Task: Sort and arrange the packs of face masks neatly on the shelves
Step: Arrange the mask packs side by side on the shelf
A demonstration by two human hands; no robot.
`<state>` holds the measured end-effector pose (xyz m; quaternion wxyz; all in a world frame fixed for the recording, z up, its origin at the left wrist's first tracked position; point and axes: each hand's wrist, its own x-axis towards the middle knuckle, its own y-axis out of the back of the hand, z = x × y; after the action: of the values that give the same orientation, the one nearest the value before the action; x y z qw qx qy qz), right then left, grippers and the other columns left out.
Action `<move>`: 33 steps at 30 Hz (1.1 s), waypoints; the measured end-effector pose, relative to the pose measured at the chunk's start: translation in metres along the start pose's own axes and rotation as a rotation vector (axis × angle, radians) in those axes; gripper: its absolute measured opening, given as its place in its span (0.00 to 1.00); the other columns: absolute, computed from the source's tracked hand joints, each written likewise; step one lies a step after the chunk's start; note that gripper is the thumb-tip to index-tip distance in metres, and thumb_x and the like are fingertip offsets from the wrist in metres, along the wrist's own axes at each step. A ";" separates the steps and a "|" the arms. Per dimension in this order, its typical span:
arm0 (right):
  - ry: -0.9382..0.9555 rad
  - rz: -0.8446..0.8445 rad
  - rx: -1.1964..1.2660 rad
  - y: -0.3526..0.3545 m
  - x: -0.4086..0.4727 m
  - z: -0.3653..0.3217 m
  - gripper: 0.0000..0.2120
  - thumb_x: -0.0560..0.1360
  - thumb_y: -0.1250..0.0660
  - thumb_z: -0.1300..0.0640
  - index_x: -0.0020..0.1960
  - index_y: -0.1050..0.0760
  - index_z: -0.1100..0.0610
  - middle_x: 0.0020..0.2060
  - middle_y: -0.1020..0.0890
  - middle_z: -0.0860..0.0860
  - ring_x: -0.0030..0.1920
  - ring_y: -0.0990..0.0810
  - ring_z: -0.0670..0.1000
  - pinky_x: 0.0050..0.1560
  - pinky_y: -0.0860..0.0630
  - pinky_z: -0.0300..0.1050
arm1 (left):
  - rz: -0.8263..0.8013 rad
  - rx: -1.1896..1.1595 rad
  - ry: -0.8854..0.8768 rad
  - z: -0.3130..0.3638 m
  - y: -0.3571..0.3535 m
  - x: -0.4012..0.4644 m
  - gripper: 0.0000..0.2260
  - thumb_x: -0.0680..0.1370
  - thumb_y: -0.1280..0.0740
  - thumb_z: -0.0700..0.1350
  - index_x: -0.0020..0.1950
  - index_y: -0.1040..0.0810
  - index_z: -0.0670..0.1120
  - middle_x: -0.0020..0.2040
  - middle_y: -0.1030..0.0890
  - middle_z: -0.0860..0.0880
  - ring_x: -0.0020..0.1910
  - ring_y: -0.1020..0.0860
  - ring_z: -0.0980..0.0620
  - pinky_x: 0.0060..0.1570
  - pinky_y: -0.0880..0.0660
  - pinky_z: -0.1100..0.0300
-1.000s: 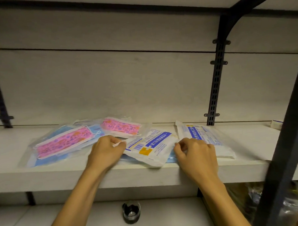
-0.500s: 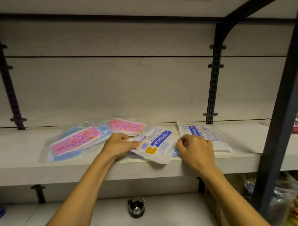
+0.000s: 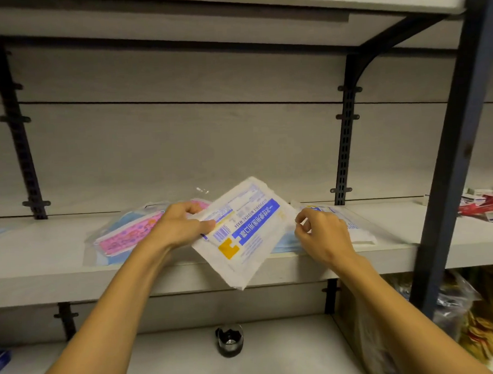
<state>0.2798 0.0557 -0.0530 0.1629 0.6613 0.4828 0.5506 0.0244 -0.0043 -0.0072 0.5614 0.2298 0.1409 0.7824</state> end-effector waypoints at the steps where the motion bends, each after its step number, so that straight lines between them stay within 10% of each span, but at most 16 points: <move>1: -0.001 -0.013 -0.012 0.000 0.000 0.000 0.09 0.77 0.38 0.53 0.55 0.23 0.53 0.46 0.17 0.49 0.50 0.22 0.53 0.56 0.28 0.51 | 0.034 -0.043 -0.005 -0.002 0.004 -0.001 0.08 0.74 0.28 0.42 0.49 0.24 0.43 0.40 0.20 0.49 0.35 0.23 0.56 0.32 0.30 0.64; 19: -0.003 -0.541 -0.096 -0.014 0.030 -0.005 0.28 0.74 0.36 0.37 0.71 0.32 0.47 0.67 0.25 0.51 0.66 0.29 0.56 0.69 0.36 0.58 | 0.419 -0.398 -0.005 -0.025 0.036 -0.004 0.12 0.76 0.30 0.44 0.57 0.28 0.44 0.51 0.19 0.46 0.42 0.19 0.50 0.39 0.22 0.57; 33: 0.073 -0.585 -0.210 -0.014 0.062 -0.010 0.35 0.71 0.31 0.37 0.72 0.32 0.54 0.63 0.23 0.52 0.64 0.27 0.56 0.67 0.32 0.51 | 0.456 -0.431 -0.016 -0.022 0.038 0.013 0.12 0.76 0.30 0.44 0.56 0.28 0.45 0.51 0.20 0.47 0.38 0.21 0.56 0.30 0.27 0.62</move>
<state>0.2597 0.1097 -0.0247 0.3643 0.4535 0.5987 0.5507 -0.0213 -0.0034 -0.0051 0.4084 0.1373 -0.0878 0.8981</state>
